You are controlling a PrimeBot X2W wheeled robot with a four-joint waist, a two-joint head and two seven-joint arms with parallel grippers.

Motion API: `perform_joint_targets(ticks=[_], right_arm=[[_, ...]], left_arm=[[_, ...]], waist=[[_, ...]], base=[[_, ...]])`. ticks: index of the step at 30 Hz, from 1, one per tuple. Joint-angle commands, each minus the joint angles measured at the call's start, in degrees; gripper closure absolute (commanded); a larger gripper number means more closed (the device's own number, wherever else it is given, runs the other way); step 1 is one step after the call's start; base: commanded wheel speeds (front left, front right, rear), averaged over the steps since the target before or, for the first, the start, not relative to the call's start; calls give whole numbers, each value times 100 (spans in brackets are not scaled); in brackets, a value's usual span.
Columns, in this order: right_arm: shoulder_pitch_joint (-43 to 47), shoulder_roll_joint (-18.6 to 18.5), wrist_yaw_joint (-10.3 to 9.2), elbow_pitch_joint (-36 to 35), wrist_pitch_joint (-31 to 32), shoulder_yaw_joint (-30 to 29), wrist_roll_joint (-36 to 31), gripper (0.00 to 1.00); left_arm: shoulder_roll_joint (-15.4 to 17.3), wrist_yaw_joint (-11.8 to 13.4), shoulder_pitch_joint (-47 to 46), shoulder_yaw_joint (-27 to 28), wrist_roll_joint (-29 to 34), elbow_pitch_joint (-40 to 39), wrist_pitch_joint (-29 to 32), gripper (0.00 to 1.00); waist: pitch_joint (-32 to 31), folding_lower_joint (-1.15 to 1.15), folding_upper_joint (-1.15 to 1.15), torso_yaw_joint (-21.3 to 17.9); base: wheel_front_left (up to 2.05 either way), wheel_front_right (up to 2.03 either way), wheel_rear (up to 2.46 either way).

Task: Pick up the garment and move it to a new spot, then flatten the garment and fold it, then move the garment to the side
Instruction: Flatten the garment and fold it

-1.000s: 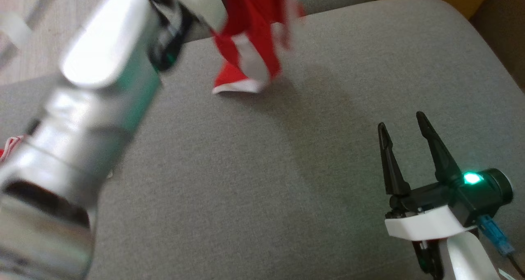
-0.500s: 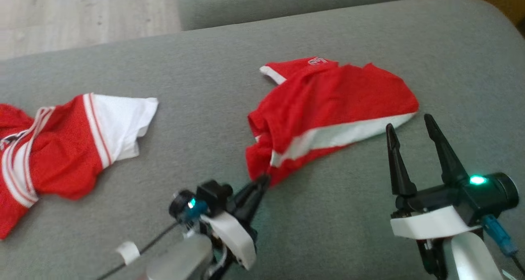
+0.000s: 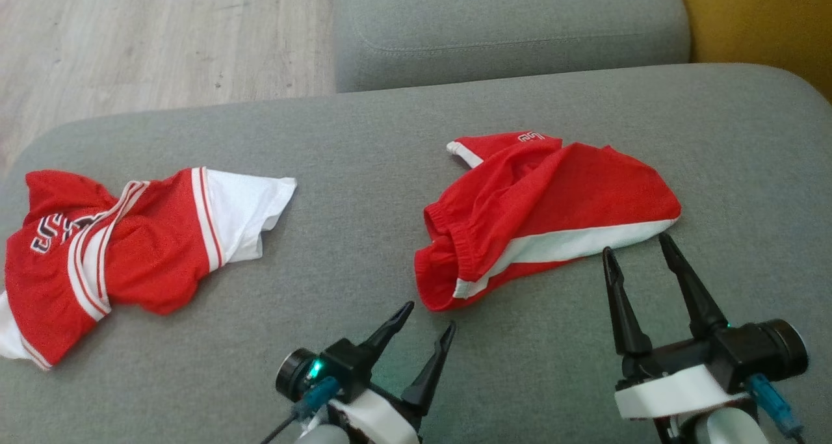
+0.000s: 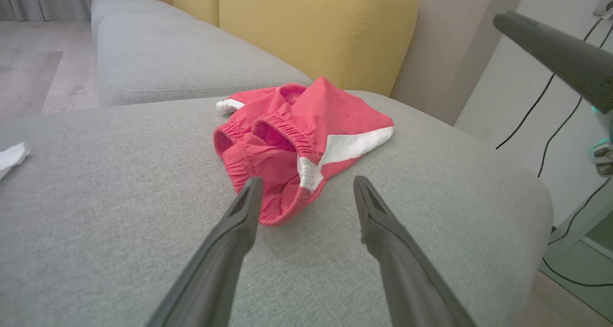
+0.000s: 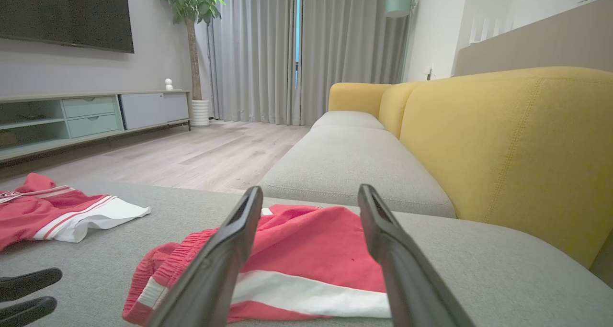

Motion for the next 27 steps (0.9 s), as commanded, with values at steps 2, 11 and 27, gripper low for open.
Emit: perform_joint_targets(ticks=[2, 11, 27], right_arm=[[-134, -16, -4, -152, -36, 172, 37, 0], [-129, -16, -4, -37, -36, 275, 49, 0], [-248, -16, -4, 32, -36, 286, 52, 0]], left_arm=[[-66, -6, -456, 56, 121, -35, 12, 0], [-297, -49, -998, 24, 58, 731, 291, 0], [-465, -269, -1517, 57, -223, 1917, 268, 80]], waist=[[1, 1, 0, -62], [153, 1, 0, -412], [377, 1, 0, -683]], base=[[0, 0, 0], [0, 0, 0], [0, 0, 0]])
